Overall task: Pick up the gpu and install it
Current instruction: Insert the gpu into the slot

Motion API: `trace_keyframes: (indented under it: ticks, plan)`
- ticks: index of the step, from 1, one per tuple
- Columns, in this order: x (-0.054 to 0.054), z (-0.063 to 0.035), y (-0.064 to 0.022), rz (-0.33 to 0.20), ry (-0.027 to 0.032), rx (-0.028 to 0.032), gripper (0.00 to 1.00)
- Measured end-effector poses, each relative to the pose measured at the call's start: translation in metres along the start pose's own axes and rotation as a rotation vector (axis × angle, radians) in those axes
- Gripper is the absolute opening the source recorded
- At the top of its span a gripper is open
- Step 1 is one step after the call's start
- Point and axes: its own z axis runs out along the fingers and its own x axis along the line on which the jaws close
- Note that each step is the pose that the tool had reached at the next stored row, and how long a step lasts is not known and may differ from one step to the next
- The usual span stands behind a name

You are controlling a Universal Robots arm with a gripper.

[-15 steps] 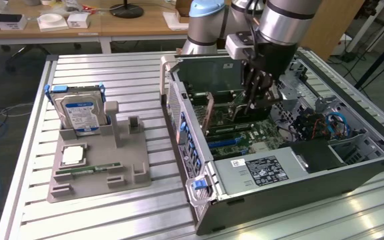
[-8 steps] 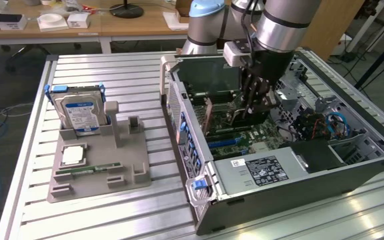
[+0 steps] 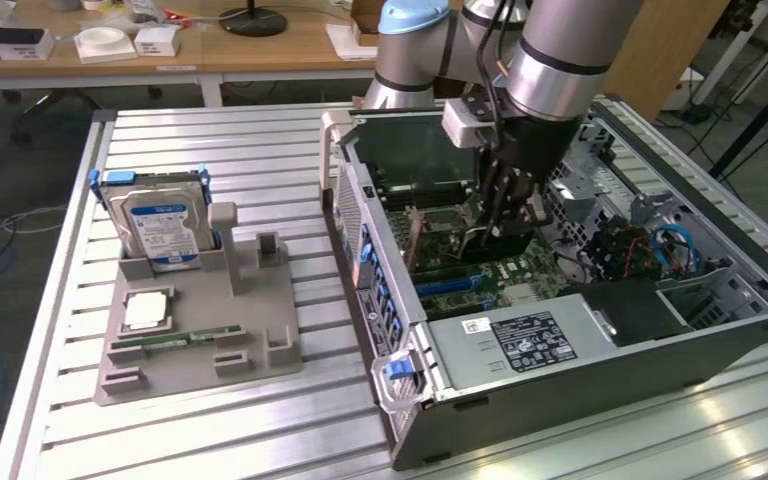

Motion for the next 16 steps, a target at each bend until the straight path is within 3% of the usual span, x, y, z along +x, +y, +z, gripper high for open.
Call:
trace_keyframes:
  ticks: [16]
  plan:
    - [0.0001, 0.003, 0.0001, 0.0, -0.0002, -0.0002, 0.26]
